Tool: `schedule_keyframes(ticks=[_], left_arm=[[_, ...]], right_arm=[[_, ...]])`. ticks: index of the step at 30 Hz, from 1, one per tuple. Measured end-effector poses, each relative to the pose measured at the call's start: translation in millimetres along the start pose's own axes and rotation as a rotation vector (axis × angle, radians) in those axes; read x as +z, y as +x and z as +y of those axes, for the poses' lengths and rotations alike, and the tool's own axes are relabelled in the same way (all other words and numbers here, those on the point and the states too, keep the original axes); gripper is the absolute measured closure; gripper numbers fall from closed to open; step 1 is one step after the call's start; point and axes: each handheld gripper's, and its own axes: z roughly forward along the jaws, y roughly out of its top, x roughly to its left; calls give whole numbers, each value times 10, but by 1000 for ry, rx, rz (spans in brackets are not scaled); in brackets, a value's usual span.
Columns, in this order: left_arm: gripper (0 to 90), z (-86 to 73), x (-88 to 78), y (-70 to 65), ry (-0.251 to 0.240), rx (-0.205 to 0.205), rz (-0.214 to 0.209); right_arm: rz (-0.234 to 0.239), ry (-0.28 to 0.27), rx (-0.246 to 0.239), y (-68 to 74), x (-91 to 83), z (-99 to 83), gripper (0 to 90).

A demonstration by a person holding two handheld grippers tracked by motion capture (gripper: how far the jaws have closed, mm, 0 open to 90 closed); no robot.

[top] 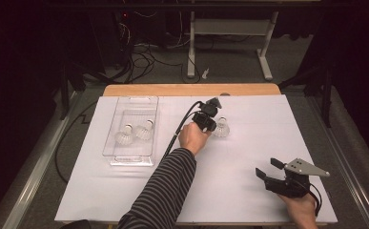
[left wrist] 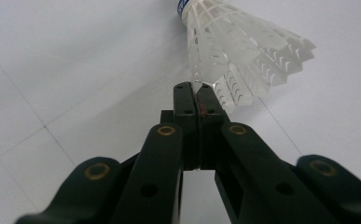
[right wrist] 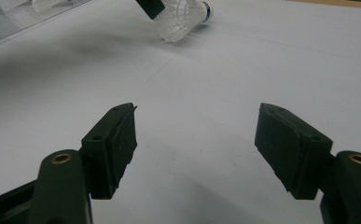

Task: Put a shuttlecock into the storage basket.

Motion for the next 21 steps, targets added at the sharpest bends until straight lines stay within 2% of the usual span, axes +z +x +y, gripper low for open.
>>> schedule_keyframes(ticks=[21], left_arm=[[897,-25,-225,-46,1,33,-36]], right_arm=[[-4,-13,9,-9,-22,-2,300]])
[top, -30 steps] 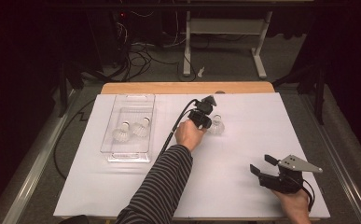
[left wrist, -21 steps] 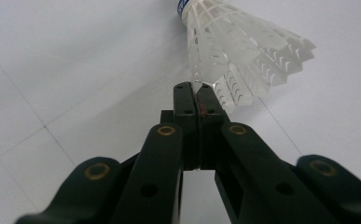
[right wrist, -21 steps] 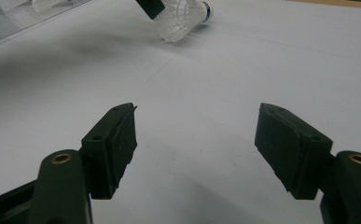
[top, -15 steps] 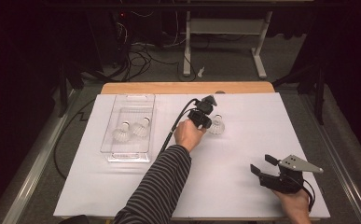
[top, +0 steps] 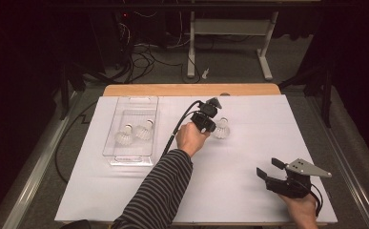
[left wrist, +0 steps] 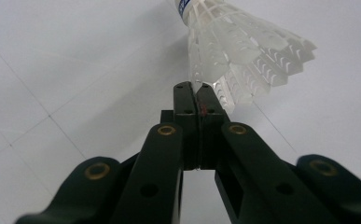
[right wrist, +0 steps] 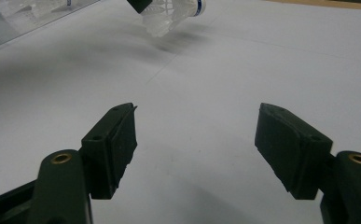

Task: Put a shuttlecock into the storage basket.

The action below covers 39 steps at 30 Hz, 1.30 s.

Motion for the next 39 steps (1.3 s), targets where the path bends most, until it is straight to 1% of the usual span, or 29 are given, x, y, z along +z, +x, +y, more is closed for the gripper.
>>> schedule_keyframes(ticks=[1,16,22,27,33,35,39], left_arm=[[897,-2,-9,1,3,5,-1],[897,-53,-113,57,2,-8,-21],[897,-77,-166,49,9,6,-29],[897,-102,-216,41,6,9,-41],[897,-139,-256,71,13,18,-45],[897,-146,-262,78,10,10,-47],[897,-154,-287,86,12,9,-50]], right_arm=[[0,0,0,1,0,0,300],[-1,-1,4,1,-3,0,300],[-1,0,3,1,-4,0,300],[0,0,3,2,-3,0,300],[-1,0,2,4,-1,0,299],[-1,0,2,3,0,1,299],[0,1,4,4,-1,1,300]])
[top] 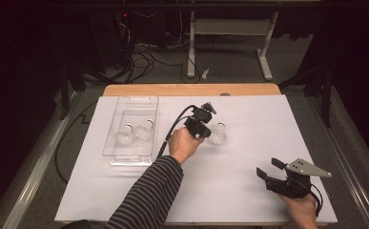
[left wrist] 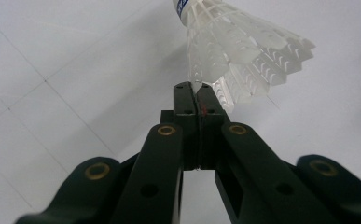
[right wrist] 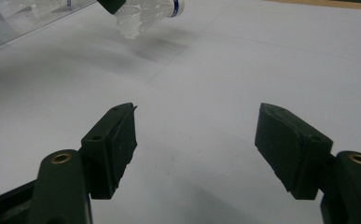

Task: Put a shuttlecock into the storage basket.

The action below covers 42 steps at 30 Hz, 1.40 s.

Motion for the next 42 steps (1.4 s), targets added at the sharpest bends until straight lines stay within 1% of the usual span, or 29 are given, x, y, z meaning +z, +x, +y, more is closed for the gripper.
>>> schedule_keyframes(ticks=[5,9,23,32,42], left_arm=[[897,-12,-36,-20,0,16,-8],[897,-23,-53,-27,-1,20,-12],[897,-31,-123,-34,-12,22,-22],[897,-52,-168,-32,-14,32,-26],[897,-64,-230,-6,-20,35,-33]], right_arm=[[0,-1,-1,-2,1,0,299],[0,0,0,0,-1,0,300],[0,0,-3,-1,2,0,300],[0,1,-2,1,1,0,300],[0,0,1,0,-2,-1,299]])
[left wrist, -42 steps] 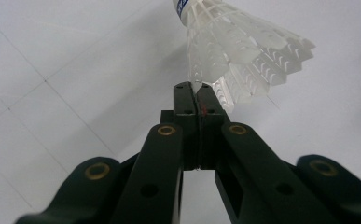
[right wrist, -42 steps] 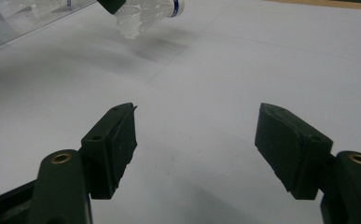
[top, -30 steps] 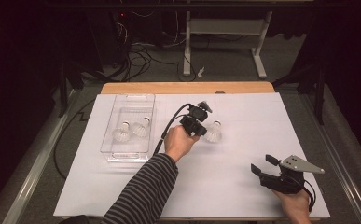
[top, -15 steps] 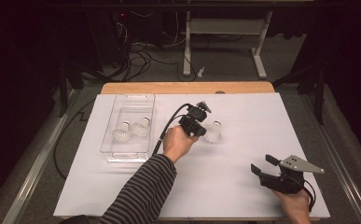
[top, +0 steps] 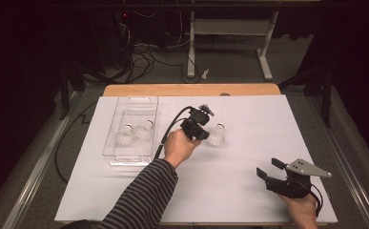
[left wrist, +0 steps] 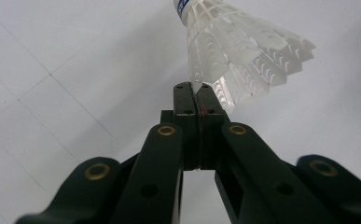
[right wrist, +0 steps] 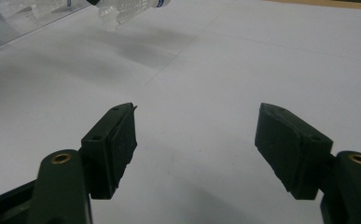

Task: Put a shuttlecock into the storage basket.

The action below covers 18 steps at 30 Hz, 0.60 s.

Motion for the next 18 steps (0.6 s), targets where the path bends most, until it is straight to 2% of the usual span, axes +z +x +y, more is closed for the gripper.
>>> schedule_keyframes(ticks=[18], left_arm=[[897,-47,-88,-11,6,16,-16]], right_arm=[[1,0,0,0,0,0,299]])
